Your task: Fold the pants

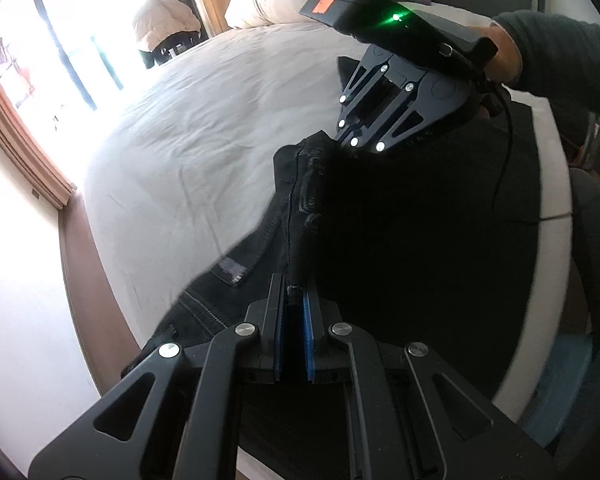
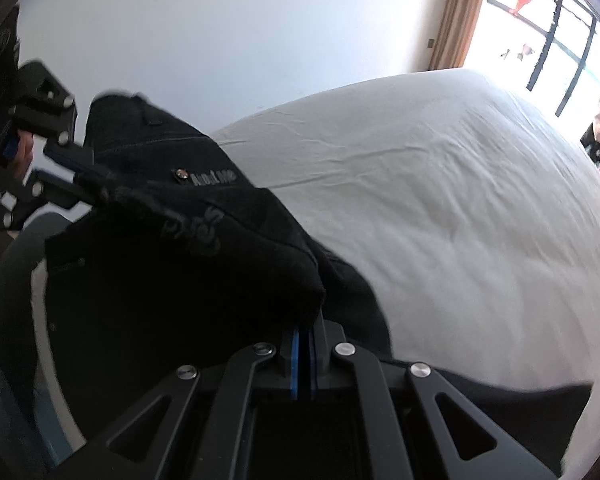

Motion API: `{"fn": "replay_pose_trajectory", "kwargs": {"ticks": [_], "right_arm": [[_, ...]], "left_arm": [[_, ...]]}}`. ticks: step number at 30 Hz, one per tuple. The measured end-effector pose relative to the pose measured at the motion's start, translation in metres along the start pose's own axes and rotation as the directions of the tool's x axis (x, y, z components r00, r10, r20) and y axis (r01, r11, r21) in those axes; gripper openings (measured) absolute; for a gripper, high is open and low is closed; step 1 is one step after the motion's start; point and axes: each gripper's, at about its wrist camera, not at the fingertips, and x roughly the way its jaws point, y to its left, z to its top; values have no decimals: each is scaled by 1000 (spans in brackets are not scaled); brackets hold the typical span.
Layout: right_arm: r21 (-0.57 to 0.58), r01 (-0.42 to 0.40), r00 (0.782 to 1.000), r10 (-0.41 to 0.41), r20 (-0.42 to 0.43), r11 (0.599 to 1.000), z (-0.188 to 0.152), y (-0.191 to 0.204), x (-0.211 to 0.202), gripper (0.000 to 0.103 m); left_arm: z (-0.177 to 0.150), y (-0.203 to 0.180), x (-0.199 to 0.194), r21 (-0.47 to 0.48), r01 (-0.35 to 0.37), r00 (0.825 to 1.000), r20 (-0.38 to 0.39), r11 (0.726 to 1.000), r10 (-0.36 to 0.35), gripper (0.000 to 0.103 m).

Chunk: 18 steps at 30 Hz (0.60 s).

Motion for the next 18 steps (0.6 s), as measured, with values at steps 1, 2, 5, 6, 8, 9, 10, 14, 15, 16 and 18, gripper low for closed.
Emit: {"fn": "replay_pose_trajectory", "kwargs": {"ticks": [1,2,5,6,8,9,10,14,15,16,18], "right_arm": [[17,-8,1000,8,11,1000,-4,3,-3,4],[26,-11,1000,10,17,1000,-7,6,-4,4],[49,-18,999,17,35,999,-22,20,-10,4],[52,-18,999,16,37,998,-28,27,-10,4],[51,-16,999,14,31,999,-41,39,-12,4],[51,-13,1000,12,25,999,-49,45,-13,4],[54,-11,1000,9,21,998,-56,49,-13,4],[82,-14,1000,12,22,997,-83,66,-19,4],[79,-9,1000,7,21,997,-95,78,-22,4],[69,1,1000,-2,14,998,-100,86,-23,4],[33,34,999,-33,-7,999,-112,107,-25,4]], "left_arm": [[-3,-6,-3,-2,6,1000,-3,1000,-6,6],[-7,-13,-5,4,9,1000,-8,1000,-9,6],[-19,-31,-9,14,26,999,-22,1000,-26,6],[-21,-36,-10,13,36,999,-26,999,-35,6],[-30,-49,-13,29,41,998,-40,999,-40,6],[-36,-57,-13,44,44,998,-51,998,-42,6],[-40,-64,-13,56,47,997,-60,997,-44,6],[-60,-88,-10,100,59,994,-99,993,-49,6],[-65,-93,-9,109,59,993,-107,992,-47,6],[-70,-103,-7,124,54,993,-114,991,-40,6],[-72,-110,-4,142,47,992,-124,989,-29,6]]}}
